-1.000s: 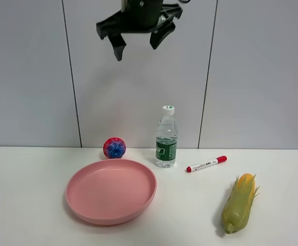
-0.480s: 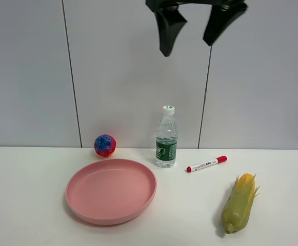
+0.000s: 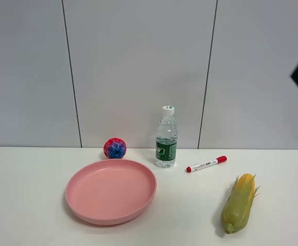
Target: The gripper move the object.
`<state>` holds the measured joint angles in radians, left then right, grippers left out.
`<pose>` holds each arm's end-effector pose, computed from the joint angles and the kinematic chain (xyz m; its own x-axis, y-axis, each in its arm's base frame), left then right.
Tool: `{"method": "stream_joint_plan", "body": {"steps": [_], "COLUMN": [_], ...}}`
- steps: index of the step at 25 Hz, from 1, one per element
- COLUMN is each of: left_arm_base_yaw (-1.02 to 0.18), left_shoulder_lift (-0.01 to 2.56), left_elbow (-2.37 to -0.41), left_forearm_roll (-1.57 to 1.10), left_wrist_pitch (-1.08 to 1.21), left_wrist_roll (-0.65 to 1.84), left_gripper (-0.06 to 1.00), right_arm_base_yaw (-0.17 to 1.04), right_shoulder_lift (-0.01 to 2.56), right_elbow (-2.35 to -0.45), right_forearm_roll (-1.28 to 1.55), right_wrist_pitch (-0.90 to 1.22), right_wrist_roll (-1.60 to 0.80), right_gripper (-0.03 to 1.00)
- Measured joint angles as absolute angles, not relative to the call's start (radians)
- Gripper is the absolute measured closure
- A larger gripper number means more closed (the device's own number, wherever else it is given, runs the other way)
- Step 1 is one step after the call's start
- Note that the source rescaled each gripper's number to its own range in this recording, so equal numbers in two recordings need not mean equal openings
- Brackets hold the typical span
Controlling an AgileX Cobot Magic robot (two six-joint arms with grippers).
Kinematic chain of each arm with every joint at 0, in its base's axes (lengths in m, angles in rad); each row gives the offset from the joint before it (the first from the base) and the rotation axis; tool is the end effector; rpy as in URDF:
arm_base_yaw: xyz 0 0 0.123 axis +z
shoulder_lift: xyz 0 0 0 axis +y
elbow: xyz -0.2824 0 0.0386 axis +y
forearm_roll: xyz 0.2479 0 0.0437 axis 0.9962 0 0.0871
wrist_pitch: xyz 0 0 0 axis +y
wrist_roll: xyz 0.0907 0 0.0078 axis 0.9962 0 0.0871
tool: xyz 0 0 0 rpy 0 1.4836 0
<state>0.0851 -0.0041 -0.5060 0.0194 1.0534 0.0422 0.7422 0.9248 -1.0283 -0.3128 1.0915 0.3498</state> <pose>-0.0060 0.0010 0.2794 -0.4434 0.0141 -0.8962 -0.0772 0.9956 0.0539 0.1337 0.0888 0.3732 -0.6612 -0.3448 -0.6663 -0.3976 0.9142 -0.0786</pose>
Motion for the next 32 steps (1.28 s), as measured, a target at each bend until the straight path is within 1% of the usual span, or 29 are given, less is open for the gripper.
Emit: {"method": "stream_joint_plan", "body": {"steps": [3,6,9,13,20,24,27,28,30,32], "left_arm_base_yaw": [0.085,0.085,0.085,0.085,0.085,0.085,0.085,0.085,0.085,0.085], "left_shoulder_lift": [-0.004,-0.004,-0.004,-0.004,-0.004,-0.004,-0.004,-0.004,-0.004,-0.004], "left_elbow": [-0.506,-0.506,-0.506,-0.506,-0.506,-0.506,-0.506,-0.506,-0.506,-0.506], "left_forearm_roll": [0.019,0.019,0.019,0.019,0.019,0.019,0.019,0.019,0.019,0.019], "left_wrist_pitch": [1.053,1.053,1.053,1.053,1.053,1.053,1.053,1.053,1.053,1.053], "left_wrist_roll": [0.042,0.042,0.042,0.042,0.042,0.042,0.042,0.042,0.042,0.042], "left_gripper": [-0.06,-0.06,-0.06,-0.06,-0.06,-0.06,-0.06,-0.06,-0.06,-0.06], "right_arm_base_yaw": [0.634,0.450,0.302,0.181,0.054,0.009,0.000,0.000,0.000,0.000], "right_shoulder_lift": [0.807,0.704,0.583,0.423,0.187,0.113,0.052,0.036,0.004,-0.002], "right_elbow": [-0.948,-0.857,-0.783,-0.717,-0.643,-0.634,-0.626,-0.613,-0.580,-0.545], "right_forearm_roll": [-0.275,-0.255,-0.232,-0.223,-0.180,-0.181,-0.200,-0.206,-0.191,-0.148], "right_wrist_pitch": [1.160,1.197,1.207,1.209,1.205,1.203,1.199,1.200,1.213,1.222], "right_wrist_roll": [0.363,0.364,0.364,0.339,0.251,0.233,0.205,0.184,0.156,0.145], "right_gripper": [0.46,0.46,0.46,0.46,0.46,0.46,0.45,0.42,0.29,0.22]}}
